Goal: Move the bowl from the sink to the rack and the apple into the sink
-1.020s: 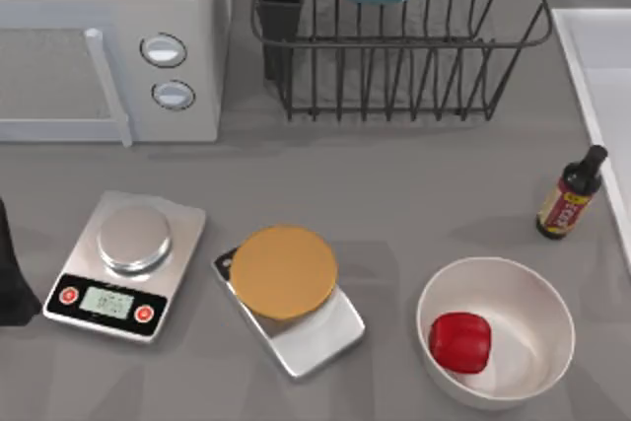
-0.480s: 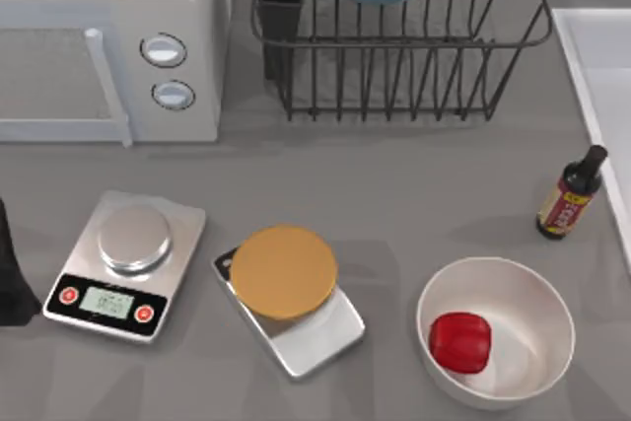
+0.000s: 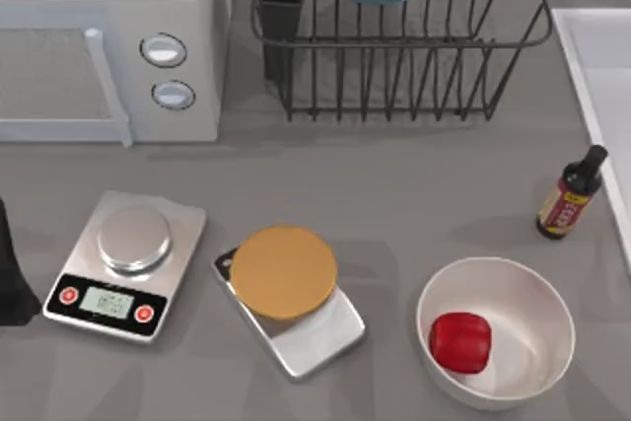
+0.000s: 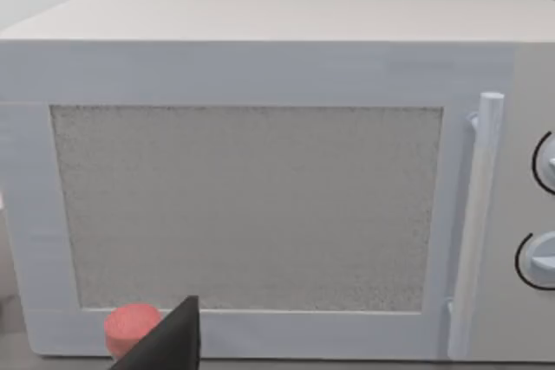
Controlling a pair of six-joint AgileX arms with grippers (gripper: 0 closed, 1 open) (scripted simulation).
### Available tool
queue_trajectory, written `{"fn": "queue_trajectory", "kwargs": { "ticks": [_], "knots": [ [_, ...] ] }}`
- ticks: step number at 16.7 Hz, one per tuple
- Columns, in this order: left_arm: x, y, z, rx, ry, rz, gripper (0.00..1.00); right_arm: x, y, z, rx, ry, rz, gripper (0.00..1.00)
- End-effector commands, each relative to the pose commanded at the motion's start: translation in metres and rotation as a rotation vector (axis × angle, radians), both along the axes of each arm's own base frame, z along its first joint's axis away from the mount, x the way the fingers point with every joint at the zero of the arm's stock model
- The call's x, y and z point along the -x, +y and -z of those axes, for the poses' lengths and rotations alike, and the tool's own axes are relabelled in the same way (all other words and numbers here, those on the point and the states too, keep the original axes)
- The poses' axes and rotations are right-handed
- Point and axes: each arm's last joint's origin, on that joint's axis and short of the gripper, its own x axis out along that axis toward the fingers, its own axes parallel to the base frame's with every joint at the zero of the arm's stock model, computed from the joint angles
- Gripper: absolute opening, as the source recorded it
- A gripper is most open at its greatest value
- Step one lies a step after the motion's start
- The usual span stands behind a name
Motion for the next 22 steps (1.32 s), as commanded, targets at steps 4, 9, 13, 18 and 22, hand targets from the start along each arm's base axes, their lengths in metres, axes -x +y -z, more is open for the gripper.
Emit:
{"fn": "queue_trajectory", "kwargs": {
  "ticks": [4,9,13,18,22],
  "knots": [
    [0.000,0.000,0.000,0.000,0.000,0.000,1.00,-0.002,0.014,-0.027,-0.098,0.121,-0.114,1.00],
    [0.000,0.000,0.000,0.000,0.000,0.000,1.00,-0.025,0.055,-0.069,-0.222,0.536,-0.282,1.00],
    [0.000,0.000,0.000,0.000,0.000,0.000,1.00,-0.061,0.110,-0.074,-0.198,0.992,-0.276,1.00],
    [0.000,0.000,0.000,0.000,0.000,0.000,1.00,-0.100,0.176,-0.053,-0.075,1.403,-0.123,1.00],
    [0.000,0.000,0.000,0.000,0.000,0.000,1.00,-0.121,0.205,-0.040,-0.008,1.537,-0.020,1.00]
  ]
}}
